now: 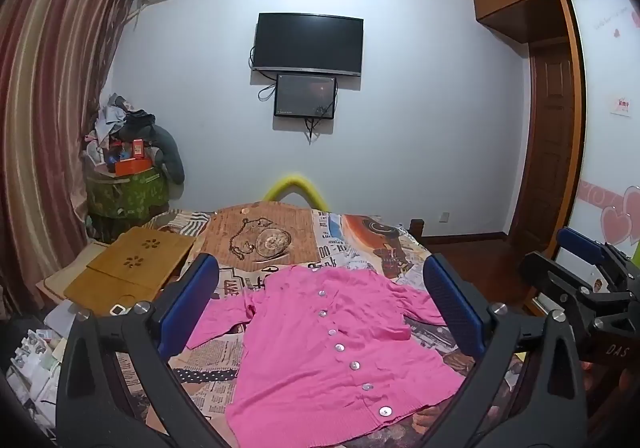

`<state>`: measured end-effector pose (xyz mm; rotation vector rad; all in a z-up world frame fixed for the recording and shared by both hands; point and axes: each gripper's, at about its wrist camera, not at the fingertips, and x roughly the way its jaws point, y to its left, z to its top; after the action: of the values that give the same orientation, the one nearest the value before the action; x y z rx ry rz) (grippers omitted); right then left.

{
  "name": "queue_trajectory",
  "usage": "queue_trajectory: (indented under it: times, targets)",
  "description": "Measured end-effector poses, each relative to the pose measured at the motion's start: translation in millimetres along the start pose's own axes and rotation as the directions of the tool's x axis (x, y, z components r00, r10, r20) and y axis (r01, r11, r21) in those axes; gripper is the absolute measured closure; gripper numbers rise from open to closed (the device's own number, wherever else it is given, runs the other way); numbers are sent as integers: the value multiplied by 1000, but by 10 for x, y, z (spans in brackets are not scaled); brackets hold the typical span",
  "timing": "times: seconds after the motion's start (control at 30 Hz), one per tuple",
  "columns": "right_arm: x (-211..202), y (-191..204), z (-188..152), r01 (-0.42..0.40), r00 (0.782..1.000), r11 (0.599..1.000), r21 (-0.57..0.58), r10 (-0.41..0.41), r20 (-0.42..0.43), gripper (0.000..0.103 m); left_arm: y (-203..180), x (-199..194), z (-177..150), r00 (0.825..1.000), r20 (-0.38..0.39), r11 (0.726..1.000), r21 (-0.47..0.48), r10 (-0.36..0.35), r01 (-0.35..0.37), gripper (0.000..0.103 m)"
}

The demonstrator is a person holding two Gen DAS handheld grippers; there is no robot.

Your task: Fold small clothes

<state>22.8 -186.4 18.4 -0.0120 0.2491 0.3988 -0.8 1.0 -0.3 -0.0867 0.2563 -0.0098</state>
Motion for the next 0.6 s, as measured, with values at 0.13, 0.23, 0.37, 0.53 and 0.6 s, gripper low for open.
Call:
queue_trajectory:
  times: [0.13,0.23,0.37,0.53,0.6]
  targets:
    - [10,17,-7,-2,1000,1000,-2,2,-3,0,54,-18,6,1000,-3,1000,-2,0,0,0]
    - [5,-6,2,-2,1000,1000,-1,2,-5,0,102,11,22,1000,-12,1000,-8,6,-6,0]
    - [15,-6,9,-1,1000,1000,3,1,-6,0,0,43,-28,1000,-7,1000,15,27,-27,0]
    - [37,10,-11,1,1000,1000,2,-1,-9,0,-12,51,-43,1000,-4,999,13,31,-31,0]
    - [34,3,-5,0,1000,1000,3,0,-10,0,-6,57,-53,1000,-5,999,12,30,-30,0]
